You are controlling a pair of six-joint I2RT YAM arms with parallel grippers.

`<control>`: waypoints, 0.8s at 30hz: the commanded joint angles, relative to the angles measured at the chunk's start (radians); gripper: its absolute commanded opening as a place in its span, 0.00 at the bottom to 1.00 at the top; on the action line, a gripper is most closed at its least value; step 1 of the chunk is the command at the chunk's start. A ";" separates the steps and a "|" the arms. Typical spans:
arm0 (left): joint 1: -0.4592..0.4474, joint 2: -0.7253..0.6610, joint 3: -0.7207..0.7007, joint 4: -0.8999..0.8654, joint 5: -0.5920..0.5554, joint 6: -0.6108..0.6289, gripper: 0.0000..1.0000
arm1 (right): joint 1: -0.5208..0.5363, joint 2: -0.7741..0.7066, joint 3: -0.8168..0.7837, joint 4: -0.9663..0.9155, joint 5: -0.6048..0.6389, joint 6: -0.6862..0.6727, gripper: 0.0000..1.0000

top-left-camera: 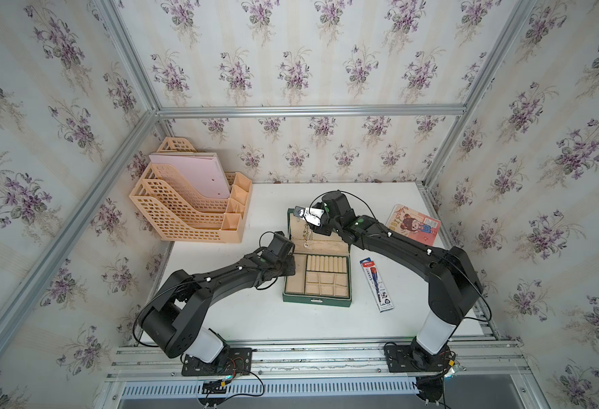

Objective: Put jewelry chain into jewelry box
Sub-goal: Close the fastener on the jewelry box.

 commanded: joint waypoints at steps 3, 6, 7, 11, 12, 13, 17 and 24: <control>0.000 -0.001 0.005 -0.059 0.015 -0.004 0.00 | -0.002 -0.003 -0.003 0.028 0.013 0.012 0.48; 0.001 0.000 0.007 -0.060 0.015 -0.003 0.00 | -0.001 -0.002 -0.005 0.029 0.013 0.014 0.46; -0.001 0.000 0.007 -0.060 0.015 -0.003 0.00 | -0.001 -0.001 -0.005 0.030 0.014 0.013 0.46; 0.000 0.000 0.007 -0.062 0.015 0.000 0.00 | -0.001 -0.004 -0.010 0.033 0.013 0.013 0.46; 0.000 0.000 0.007 -0.062 0.015 -0.001 0.00 | -0.001 -0.005 -0.012 0.034 0.014 0.014 0.46; 0.000 0.001 0.007 -0.062 0.015 0.000 0.00 | 0.000 -0.006 -0.012 0.035 0.014 0.016 0.46; -0.001 -0.001 0.009 -0.064 0.015 -0.001 0.00 | -0.003 -0.007 -0.012 0.034 0.012 0.017 0.43; 0.000 -0.001 0.010 -0.065 0.015 -0.004 0.00 | -0.001 -0.008 -0.009 0.032 0.009 0.023 0.43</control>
